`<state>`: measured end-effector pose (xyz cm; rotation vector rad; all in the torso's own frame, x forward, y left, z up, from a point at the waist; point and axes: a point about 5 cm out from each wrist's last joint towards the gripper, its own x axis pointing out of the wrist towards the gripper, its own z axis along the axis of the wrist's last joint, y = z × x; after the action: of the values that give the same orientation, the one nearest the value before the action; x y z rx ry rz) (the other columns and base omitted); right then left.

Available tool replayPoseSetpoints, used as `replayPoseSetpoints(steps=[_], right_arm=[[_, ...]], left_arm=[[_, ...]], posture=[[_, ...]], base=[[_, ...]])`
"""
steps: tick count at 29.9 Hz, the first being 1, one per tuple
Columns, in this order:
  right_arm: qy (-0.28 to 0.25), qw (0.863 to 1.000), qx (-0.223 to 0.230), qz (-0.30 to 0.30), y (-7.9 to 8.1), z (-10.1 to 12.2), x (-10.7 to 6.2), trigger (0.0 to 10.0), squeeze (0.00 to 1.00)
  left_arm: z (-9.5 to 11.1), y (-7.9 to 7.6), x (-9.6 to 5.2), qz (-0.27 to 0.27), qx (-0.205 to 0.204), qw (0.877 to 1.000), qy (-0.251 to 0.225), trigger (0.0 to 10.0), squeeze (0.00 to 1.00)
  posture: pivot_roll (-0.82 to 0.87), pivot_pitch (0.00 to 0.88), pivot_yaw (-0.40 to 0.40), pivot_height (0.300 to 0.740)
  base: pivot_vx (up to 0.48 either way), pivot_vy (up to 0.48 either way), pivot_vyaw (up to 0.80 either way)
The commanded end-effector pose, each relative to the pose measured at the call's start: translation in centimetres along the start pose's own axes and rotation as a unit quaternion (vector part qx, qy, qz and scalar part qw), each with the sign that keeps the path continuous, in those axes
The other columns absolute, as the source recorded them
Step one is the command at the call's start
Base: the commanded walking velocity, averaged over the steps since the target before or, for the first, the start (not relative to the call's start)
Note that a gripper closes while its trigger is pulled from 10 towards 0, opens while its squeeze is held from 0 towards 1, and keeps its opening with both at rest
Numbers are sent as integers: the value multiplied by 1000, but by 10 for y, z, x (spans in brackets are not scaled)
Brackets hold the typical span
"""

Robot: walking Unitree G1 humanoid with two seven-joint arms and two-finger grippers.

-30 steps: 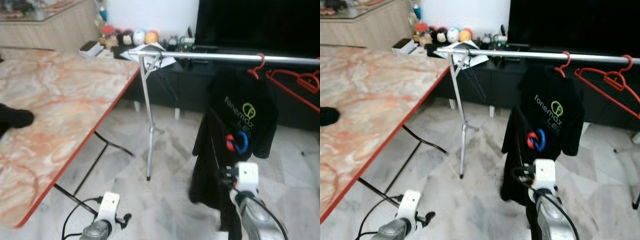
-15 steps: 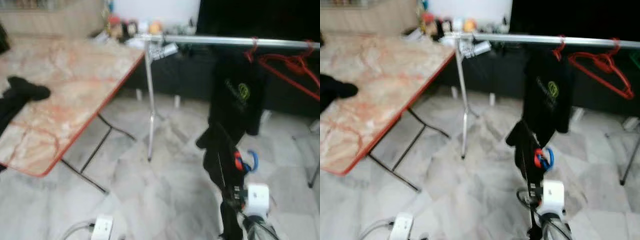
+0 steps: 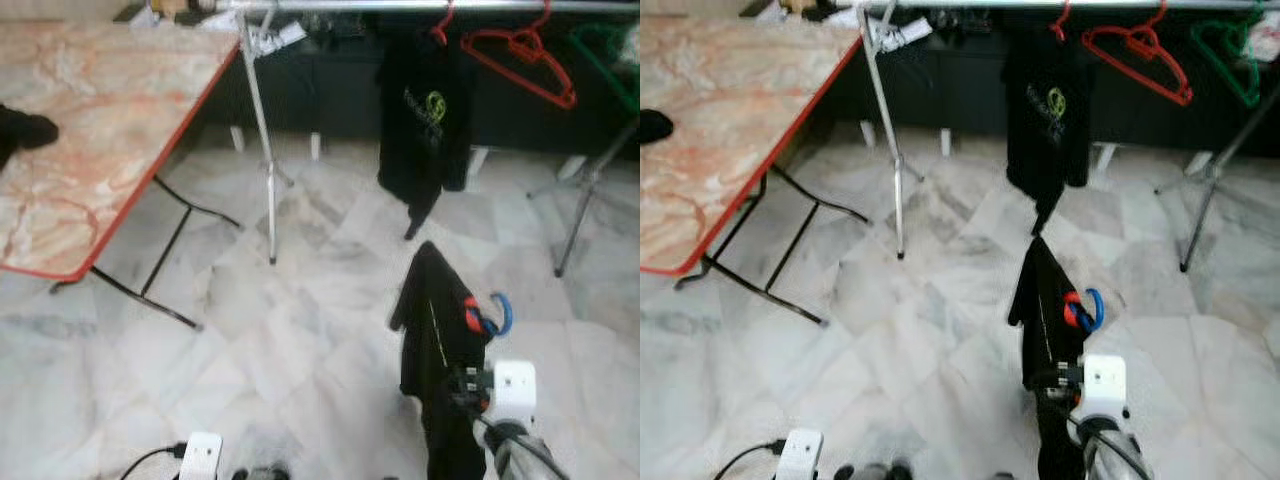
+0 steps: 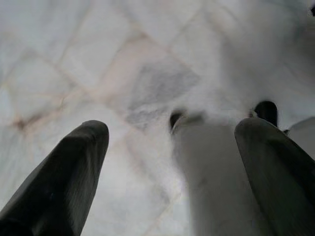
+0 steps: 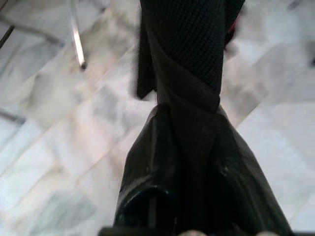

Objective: Hang hanger

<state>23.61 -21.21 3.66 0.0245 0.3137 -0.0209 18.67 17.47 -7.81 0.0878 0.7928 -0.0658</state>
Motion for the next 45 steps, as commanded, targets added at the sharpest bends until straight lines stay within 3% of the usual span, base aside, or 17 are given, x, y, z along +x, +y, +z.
replayPoseSetpoints(steps=[1, 3, 7, 19, 24, 32, 39, 40, 41, 45], right_arm=[[-21, 1000, -1, 6, 4, 7, 5, 10000, 0], [-34, 999, 2, -4, 2, 18, 25, 10000, 0], [-26, 1000, 0, -7, 3, 25, 45, 10000, 0], [-17, 1000, -15, -5, -3, 40, 72, 10000, 0], [-9, 1000, -13, -10, -3, 40, 76, 10000, 0], [42, 998, 27, -39, -7, 26, 80, 10000, 0], [116, 993, 2, -28, 6, 3, 78, 10000, 0], [136, 990, 6, -36, 5, -2, 76, 10000, 0], [193, 979, 20, -59, 2, -20, 68, 10000, 0], [238, 968, 23, -78, -2, -36, 60, 10000, 0]], left_arm=[[-2, 3, 0, 12, -13, 1000, 8, 10000, 0], [22, 4, 7, 24, -23, 999, -21, 10000, 0], [43, 3, 14, 30, -28, 999, -34, 10000, 0], [80, 2, 22, 22, -13, 998, -61, 10000, 0], [87, 1, 23, 23, -12, 997, -66, 10000, 0], [91, 2, 23, 16, 4, 997, -70, 10000, 0], [87, 1, 23, 12, 11, 998, -64, 10000, 0], [87, 0, 23, 11, 11, 998, -63, 10000, 0], [86, -1, 23, 11, 10, 998, -61, 10000, 0], [85, -3, 23, 10, 8, 998, -55, 10000, 0]], posture=[[-95, 152, -20, 740], [-79, 68, -21, 740], [-56, 2, -25, 740], [-58, 0, -28, 740], [-51, 0, -28, 740], [-51, 0, -24, 740], [-59, 0, -19, 740], [-54, 0, -22, 740], [-55, 0, -29, 740], [-41, 0, -45, 740]], base=[[0, 0, 0], [0, 0, 0], [0, 0, 0], [0, 0, 0], [0, 0, 0], [0, 0, 0], [0, 0, 0], [0, 0, 0], [0, 0, 0], [0, 0, 0]])
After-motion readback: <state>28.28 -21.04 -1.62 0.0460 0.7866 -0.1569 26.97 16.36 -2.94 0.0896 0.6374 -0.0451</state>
